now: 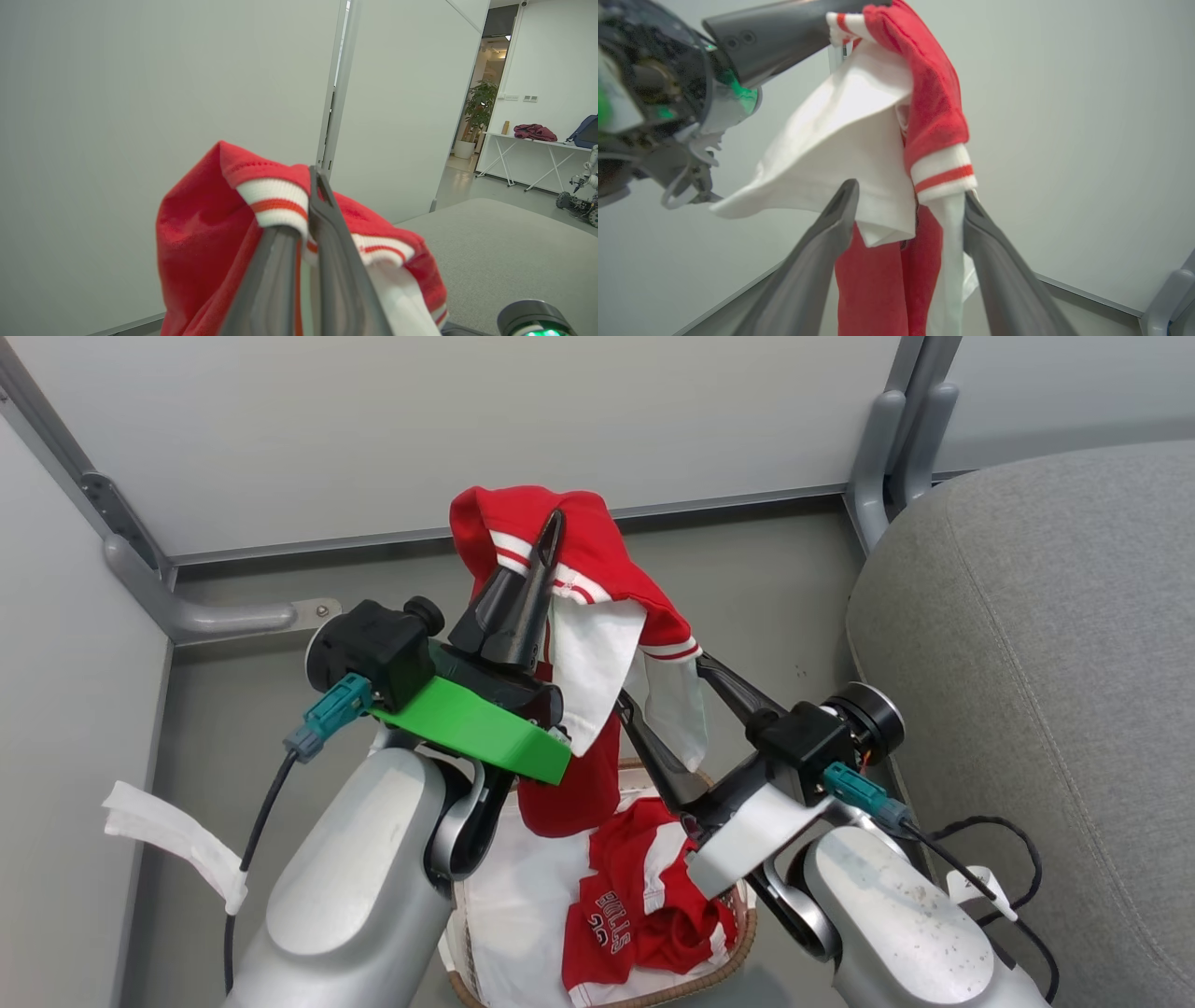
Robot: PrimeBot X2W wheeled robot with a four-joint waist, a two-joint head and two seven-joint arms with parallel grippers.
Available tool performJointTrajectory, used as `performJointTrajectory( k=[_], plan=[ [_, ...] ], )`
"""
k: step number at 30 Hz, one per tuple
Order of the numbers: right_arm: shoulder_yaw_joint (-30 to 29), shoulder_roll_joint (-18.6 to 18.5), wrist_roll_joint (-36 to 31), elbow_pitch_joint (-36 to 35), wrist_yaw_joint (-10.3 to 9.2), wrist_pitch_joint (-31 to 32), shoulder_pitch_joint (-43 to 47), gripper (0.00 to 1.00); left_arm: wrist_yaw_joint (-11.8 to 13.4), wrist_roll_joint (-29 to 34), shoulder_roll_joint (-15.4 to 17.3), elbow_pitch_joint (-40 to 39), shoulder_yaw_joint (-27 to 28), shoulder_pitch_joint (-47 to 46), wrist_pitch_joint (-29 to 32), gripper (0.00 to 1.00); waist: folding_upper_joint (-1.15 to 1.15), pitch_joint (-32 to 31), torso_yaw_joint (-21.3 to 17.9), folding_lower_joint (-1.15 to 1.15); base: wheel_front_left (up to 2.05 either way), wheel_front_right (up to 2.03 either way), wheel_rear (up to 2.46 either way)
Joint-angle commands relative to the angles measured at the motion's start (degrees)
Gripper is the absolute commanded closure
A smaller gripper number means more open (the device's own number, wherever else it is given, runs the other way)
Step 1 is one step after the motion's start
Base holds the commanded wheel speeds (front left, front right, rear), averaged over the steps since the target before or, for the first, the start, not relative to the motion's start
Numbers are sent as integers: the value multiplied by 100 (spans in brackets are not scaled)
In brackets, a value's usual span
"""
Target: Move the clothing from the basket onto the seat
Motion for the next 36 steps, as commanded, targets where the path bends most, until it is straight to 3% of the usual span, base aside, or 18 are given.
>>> performJointTrajectory(
  k=[1, 18, 27, 28, 29, 30, 36],
  plan=[
    [48, -23, -59, 105, -4, -27, -102, 0, 11, -42, -10, -6, -16, 47, -5, 100, 0, -6, 20, 0, 0, 0, 0],
    [428, -24, 13, 1240, -4, -27, -944, 0, 10, -262, -136, -8, -551, -11, -5, 100, 0, -21, 284, 0, 0, 0, 0],
    [491, -23, 234, 1510, -4, -27, -1059, 0, 10, -331, -159, -27, -615, -56, -5, 100, 0, -17, 409, 0, 0, 0, 0],
    [490, -23, 243, 1488, -4, -27, -1065, 56, 10, -336, -161, -26, -609, -46, -5, 100, 0, -14, 415, 0, 0, 0, 0],
    [496, -22, 250, 1450, -4, -27, -1074, 69, 10, -331, -161, -20, -604, -38, -5, 100, 0, -10, 417, 0, 0, 0, 0],
    [503, -22, 279, 1405, -4, -27, -1074, 100, 10, -340, -160, -6, -594, -19, -5, 100, 0, -6, 418, 0, 0, 0, 0],
    [375, -24, 434, 1256, -5, -27, -945, 100, 10, -340, -163, 26, -579, 95, -5, 100, 0, -4, 406, 0, 0, 0, 0]
  ],
)
